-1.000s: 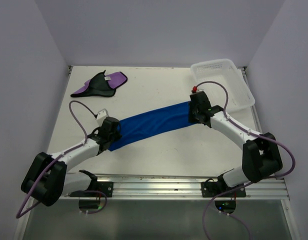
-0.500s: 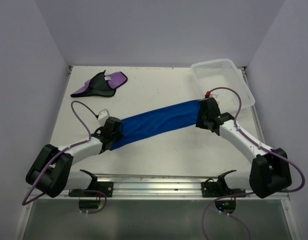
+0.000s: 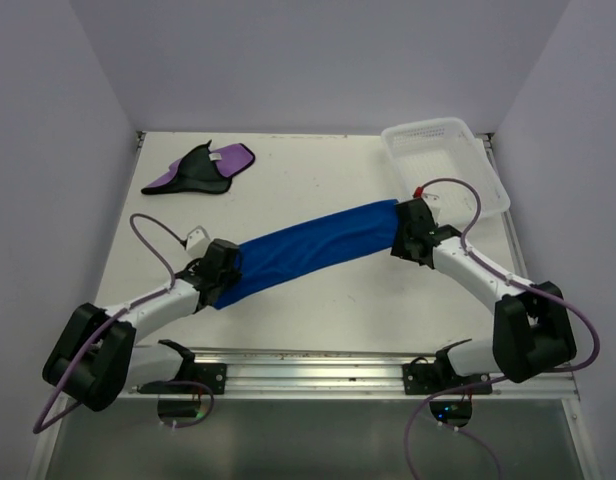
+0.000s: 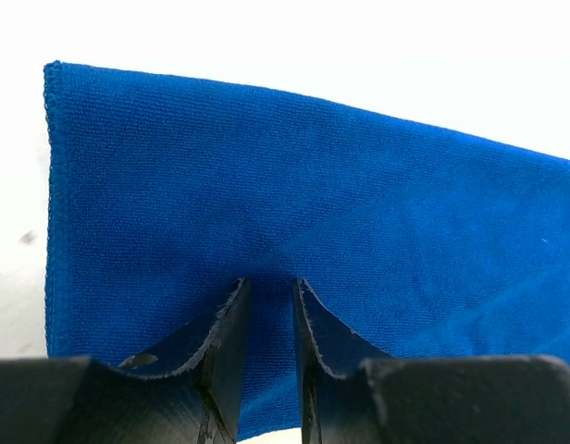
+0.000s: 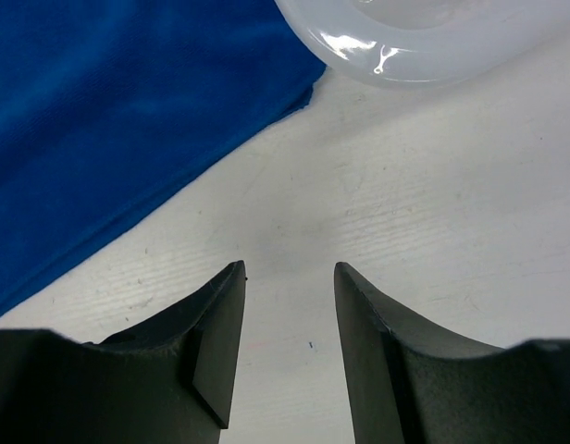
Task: Roll the towels
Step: Fold the towel
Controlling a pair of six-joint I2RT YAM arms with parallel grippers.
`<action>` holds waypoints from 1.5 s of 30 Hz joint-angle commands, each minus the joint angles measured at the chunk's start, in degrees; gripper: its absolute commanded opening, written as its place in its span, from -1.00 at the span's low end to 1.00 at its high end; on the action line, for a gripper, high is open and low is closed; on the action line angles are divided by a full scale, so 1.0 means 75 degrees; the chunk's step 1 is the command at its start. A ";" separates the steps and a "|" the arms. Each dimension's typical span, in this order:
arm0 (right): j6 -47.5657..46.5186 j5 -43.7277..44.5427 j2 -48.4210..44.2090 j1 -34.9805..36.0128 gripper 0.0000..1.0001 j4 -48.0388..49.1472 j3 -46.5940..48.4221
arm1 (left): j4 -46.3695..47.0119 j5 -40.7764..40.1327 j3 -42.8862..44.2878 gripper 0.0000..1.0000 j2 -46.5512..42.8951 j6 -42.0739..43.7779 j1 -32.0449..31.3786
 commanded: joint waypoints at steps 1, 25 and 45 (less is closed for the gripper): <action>0.0420 0.0535 0.0304 -0.0054 -0.05 0.0547 -0.0116 | -0.1897 -0.0378 -0.0376 -0.41 -0.0507 -0.0578 0.0027; 0.1206 0.0523 0.1758 -0.0101 -0.06 0.3149 -0.0304 | -0.2731 -0.0812 -0.0142 -0.35 -0.1705 0.0006 0.0015; 0.1921 0.0078 0.2063 -0.0090 -0.07 0.3805 -0.0539 | -0.2590 -0.0742 -0.0083 -0.35 -0.1577 0.0299 0.0015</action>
